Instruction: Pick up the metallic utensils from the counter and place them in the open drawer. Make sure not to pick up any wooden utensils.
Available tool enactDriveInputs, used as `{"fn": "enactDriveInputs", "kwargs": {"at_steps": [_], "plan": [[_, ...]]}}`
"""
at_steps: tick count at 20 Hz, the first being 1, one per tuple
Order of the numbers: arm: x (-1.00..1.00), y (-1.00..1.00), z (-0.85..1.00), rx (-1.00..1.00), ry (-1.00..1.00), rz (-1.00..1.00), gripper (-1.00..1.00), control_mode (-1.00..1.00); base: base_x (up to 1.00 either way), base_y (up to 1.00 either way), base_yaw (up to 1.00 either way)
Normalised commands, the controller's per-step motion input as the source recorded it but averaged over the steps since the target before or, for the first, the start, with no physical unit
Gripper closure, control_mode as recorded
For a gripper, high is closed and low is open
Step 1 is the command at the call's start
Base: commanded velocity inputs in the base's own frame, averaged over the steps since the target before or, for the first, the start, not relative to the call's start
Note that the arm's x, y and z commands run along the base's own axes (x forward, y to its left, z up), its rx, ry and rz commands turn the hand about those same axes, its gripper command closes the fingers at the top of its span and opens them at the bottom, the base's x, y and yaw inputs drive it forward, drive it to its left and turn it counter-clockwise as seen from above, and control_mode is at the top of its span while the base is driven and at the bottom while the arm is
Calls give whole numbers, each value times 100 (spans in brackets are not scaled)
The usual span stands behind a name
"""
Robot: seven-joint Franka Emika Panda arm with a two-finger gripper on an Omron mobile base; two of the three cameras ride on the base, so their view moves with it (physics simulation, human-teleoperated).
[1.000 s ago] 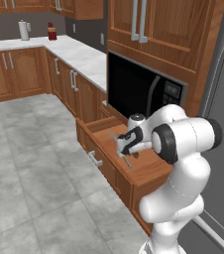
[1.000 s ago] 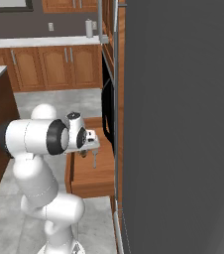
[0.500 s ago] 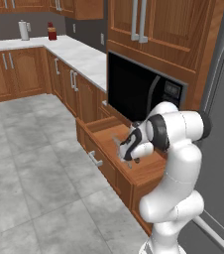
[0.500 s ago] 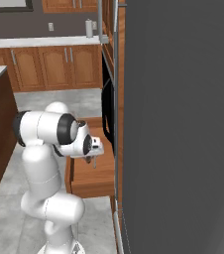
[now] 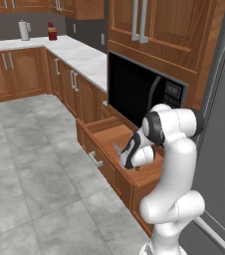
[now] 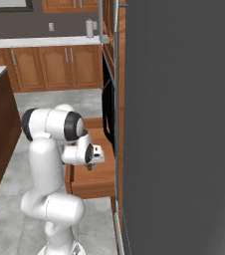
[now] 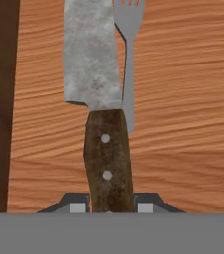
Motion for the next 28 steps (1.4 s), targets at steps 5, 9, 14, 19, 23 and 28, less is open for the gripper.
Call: {"fn": "enactDriveInputs", "kwargs": {"at_steps": [5, 9, 14, 19, 23, 28], "plan": [[0, -1, -25, 0, 3, 0, 100, -100, 0, 0, 0], [0, 0, -12, 0, 5, 0, 100, -100, 0, 0, 0], [0, 0, -20, 0, 10, 0, 100, -100, 0, 0, 0], [-1, 1, -28, 0, 8, 0, 100, -100, 0, 0, 0], [-15, 1, -11, 0, 1, 0, 100, -100, 0, 0, 0], [0, 0, -20, 0, 2, 0, 100, -100, 0, 0, 0]]}}
